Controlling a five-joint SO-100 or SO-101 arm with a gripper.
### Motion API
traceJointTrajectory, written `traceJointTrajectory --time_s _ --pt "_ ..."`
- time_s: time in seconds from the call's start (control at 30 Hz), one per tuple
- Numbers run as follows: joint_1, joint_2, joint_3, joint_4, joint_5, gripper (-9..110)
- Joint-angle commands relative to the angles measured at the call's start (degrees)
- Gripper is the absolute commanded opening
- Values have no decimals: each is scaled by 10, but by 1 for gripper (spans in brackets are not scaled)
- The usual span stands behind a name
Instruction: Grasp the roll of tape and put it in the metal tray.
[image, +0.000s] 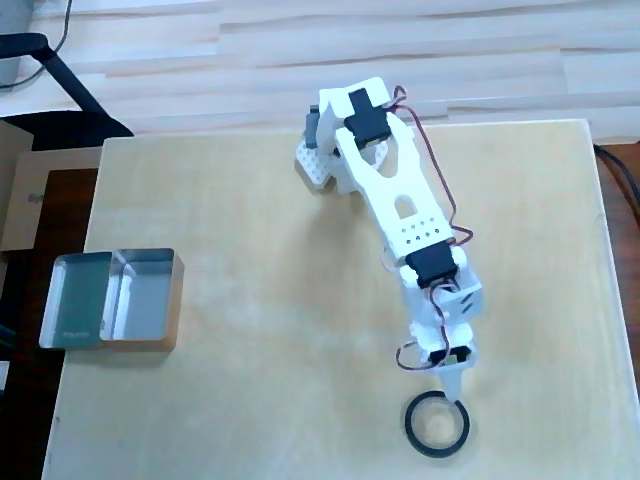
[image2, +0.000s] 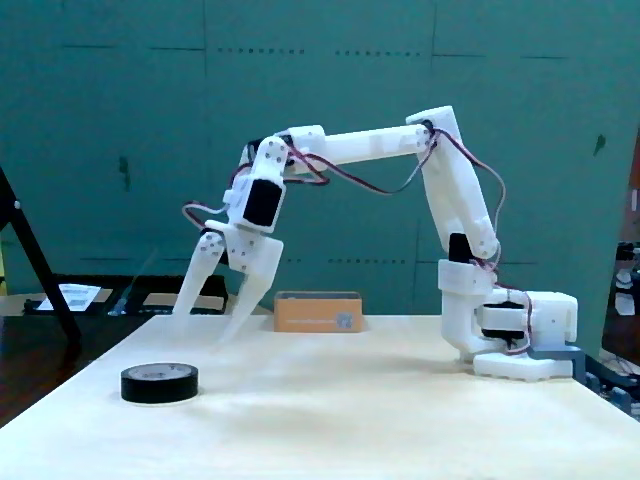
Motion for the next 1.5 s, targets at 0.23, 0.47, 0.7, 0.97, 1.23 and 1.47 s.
traceJointTrajectory --time_s 0.23,0.47,0.7,0.97,1.23,1.47 --pt "-2 -39 -23 -76 45 15" --pt "15 -66 -23 -80 54 15" --pt "33 -75 -23 -75 78 15" --pt "33 -75 -23 -67 77 15" --pt "33 -77 -40 -17 78 15" --pt "27 -77 -38 -15 73 14"
